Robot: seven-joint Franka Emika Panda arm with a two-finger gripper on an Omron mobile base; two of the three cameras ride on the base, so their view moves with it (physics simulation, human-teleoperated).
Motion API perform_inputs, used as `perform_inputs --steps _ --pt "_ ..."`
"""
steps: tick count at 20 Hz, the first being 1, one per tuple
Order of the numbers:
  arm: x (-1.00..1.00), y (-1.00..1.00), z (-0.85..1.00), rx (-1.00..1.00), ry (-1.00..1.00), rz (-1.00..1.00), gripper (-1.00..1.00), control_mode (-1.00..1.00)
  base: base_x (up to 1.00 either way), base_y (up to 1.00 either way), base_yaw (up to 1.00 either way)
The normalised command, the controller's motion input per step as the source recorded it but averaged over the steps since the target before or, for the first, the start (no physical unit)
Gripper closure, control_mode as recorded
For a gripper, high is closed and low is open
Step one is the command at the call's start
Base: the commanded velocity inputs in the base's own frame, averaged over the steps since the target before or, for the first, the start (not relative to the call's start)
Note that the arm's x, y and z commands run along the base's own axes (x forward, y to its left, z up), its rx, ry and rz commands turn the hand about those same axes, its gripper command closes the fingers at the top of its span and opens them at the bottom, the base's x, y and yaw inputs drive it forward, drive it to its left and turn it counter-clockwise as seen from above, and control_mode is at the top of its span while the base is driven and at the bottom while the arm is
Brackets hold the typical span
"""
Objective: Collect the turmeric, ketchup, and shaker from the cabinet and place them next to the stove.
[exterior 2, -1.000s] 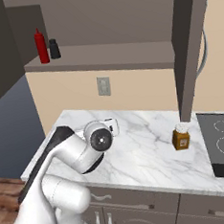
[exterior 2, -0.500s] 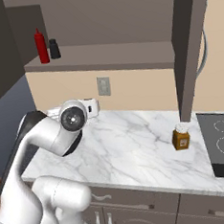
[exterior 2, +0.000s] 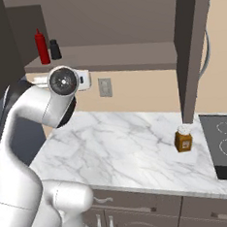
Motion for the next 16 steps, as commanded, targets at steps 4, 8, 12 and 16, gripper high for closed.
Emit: perform_inputs --steps 4,8,12,16 --pt "0.0 0.27 0.69 0.09 0.0 0.01 -1.0 -1.0 0.0 0.0 0.0" --pt "0.0 0.17 0.36 0.1 -0.01 0.01 -1.0 -1.0 0.0 0.0 0.0" --pt "0.05 0.01 -0.04 0.07 -0.07 0.05 -1.0 -1.0 0.0 0.0 0.0" --pt "0.13 0.08 -0.23 -0.01 -0.02 0.03 -1.0 -1.0 0.0 0.0 0.0"
